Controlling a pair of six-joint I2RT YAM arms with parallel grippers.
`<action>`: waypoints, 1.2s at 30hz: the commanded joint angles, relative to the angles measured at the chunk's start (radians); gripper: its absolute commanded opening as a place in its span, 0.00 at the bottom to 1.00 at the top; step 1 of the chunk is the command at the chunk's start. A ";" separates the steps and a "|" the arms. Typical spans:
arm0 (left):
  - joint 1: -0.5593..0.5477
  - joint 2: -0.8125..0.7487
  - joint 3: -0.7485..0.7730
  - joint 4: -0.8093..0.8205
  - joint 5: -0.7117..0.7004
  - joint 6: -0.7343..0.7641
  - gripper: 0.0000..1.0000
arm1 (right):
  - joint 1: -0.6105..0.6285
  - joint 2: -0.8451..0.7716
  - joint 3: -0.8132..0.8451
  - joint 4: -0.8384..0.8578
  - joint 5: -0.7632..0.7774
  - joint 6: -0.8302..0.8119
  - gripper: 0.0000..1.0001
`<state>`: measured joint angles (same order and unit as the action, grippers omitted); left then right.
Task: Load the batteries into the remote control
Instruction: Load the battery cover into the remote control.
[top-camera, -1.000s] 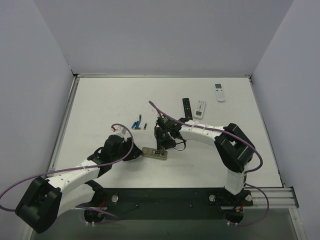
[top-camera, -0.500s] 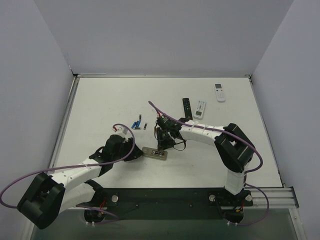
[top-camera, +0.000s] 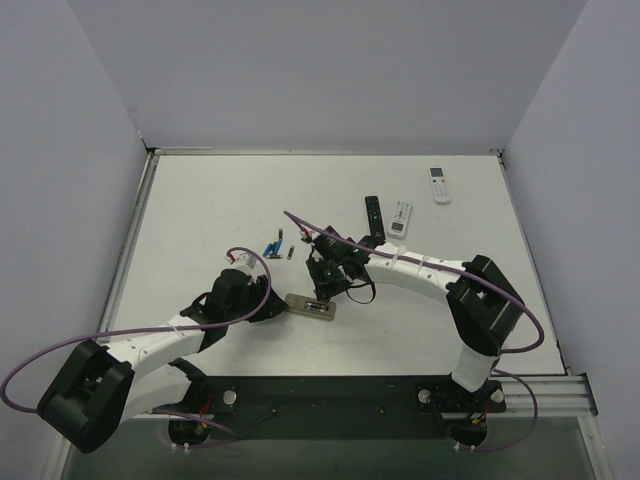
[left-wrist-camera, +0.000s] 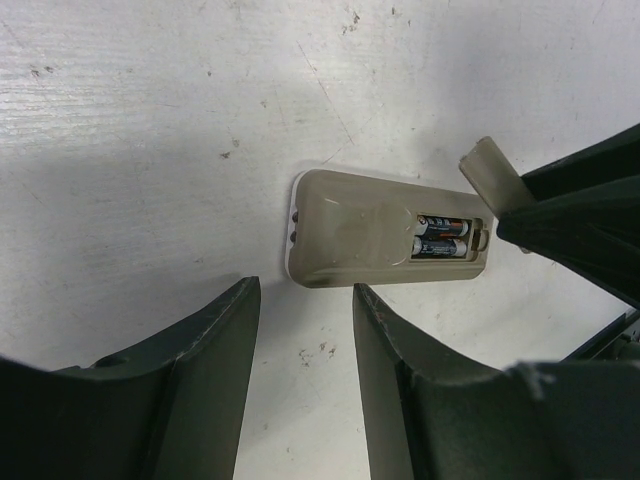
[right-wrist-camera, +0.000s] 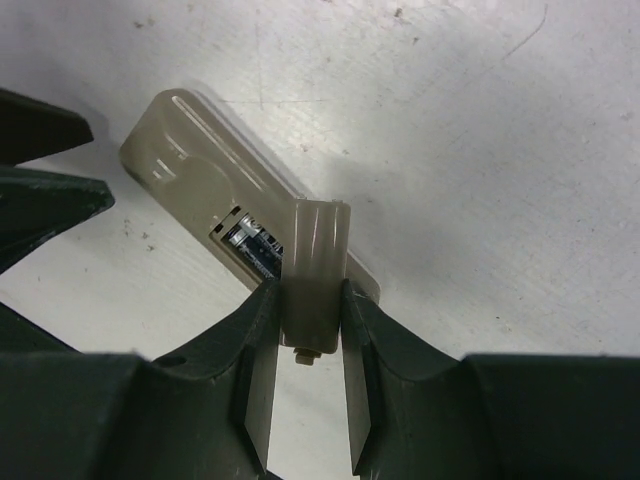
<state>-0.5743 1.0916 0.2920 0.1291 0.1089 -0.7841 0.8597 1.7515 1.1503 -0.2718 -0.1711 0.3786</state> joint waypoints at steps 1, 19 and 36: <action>0.002 0.010 0.004 0.061 -0.008 -0.007 0.52 | 0.028 -0.069 0.040 -0.046 -0.027 -0.179 0.00; 0.011 -0.006 -0.019 0.093 -0.054 -0.033 0.52 | 0.065 0.046 0.164 -0.228 -0.156 -0.494 0.00; 0.011 0.105 -0.002 0.187 -0.031 -0.038 0.52 | 0.068 0.095 0.198 -0.234 -0.162 -0.518 0.00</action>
<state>-0.5674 1.1759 0.2722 0.2478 0.0650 -0.8108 0.9180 1.8320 1.3106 -0.4732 -0.3202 -0.1184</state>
